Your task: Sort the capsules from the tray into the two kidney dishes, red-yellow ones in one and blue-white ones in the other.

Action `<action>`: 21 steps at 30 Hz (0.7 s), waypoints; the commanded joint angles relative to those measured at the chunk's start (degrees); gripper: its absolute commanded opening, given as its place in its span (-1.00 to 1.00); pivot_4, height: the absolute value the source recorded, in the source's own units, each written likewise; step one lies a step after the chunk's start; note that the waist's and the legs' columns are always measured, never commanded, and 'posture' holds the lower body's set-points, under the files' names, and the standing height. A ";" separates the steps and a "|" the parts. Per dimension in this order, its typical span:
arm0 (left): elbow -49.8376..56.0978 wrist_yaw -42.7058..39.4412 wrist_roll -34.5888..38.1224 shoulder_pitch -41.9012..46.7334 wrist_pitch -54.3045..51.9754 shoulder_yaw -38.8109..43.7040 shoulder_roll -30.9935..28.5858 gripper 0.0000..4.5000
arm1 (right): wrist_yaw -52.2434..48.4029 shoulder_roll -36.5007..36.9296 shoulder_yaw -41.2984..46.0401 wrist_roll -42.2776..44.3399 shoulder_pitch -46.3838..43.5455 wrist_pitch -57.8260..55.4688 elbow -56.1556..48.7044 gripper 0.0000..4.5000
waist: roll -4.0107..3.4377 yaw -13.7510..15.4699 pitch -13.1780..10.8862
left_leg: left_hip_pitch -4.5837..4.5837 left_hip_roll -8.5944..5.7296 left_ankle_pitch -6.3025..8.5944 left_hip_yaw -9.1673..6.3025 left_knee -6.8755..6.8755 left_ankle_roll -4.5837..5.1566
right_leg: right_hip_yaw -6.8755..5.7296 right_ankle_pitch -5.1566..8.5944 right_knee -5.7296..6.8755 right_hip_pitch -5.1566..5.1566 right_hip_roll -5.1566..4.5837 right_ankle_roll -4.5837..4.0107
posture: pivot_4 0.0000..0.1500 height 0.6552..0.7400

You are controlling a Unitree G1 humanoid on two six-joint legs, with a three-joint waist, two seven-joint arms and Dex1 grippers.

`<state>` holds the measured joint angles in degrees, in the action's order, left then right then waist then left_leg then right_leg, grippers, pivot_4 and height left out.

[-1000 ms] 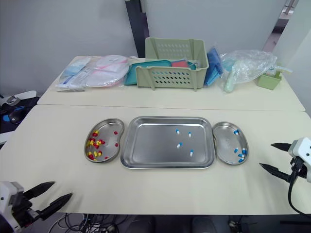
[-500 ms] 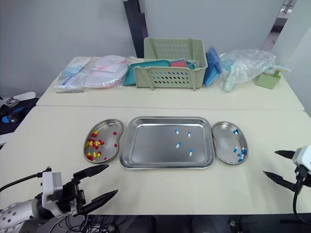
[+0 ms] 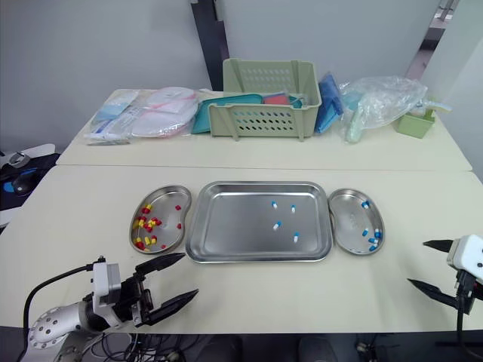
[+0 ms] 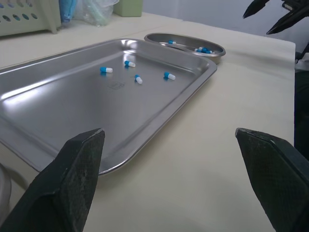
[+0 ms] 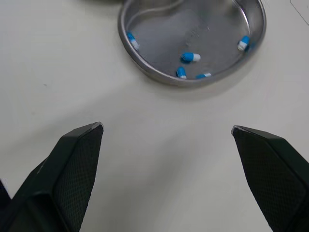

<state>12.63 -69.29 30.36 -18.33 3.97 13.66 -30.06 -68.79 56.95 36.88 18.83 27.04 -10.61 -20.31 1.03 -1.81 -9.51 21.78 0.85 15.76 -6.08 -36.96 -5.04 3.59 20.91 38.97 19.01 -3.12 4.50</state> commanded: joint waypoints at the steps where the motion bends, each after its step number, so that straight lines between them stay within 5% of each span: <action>1: 0.33 0.43 0.48 1.11 0.11 -0.46 -0.85 1.00 | -0.32 0.56 -1.87 4.10 -0.82 -3.59 -9.26 0.58 | 0.00 0.00 0.00 | 0.00 0.00 0.00 -0.01 0.00 0.00 | 0.00 0.00 0.00 0.00 0.00 0.00 | 1.00 1.00; 4: 0.78 1.12 0.32 1.95 -0.56 -1.02 -0.94 1.00 | 2.74 0.04 -7.82 6.82 -4.64 -7.48 -15.52 0.13 | 0.00 -0.04 0.00 | 0.00 0.00 0.00 -0.01 -0.01 0.00 | 0.00 0.00 0.00 -0.01 0.00 0.00 | 1.00 1.00; 13: 3.04 3.36 -0.05 2.73 -2.09 -3.10 -1.29 1.00 | 13.40 -3.69 -33.78 1.00 -31.42 -15.90 -16.50 0.13 | 0.00 -0.29 -0.01 | -0.01 0.01 -0.01 -0.07 -0.03 -0.01 | -0.02 -0.01 0.05 0.04 0.02 0.00 | 1.00 1.00; 21: 3.99 4.95 0.12 4.99 -3.82 -5.03 -1.73 1.00 | 9.92 -10.11 -55.06 -9.86 -54.46 -17.16 -1.86 0.13 | 0.01 0.04 -0.05 | 0.11 -0.01 -0.01 -0.16 -0.02 -0.01 | -0.08 -0.01 -0.03 0.14 0.00 0.00 | 1.00 1.00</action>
<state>14.93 -64.53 30.08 -13.67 0.23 8.75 -31.30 -57.82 47.06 -17.03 10.41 -26.01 -28.44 -23.02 1.04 -1.77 -9.56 21.89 0.84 15.75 -6.25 -36.98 -5.05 3.50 20.90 38.94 19.16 -3.12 4.49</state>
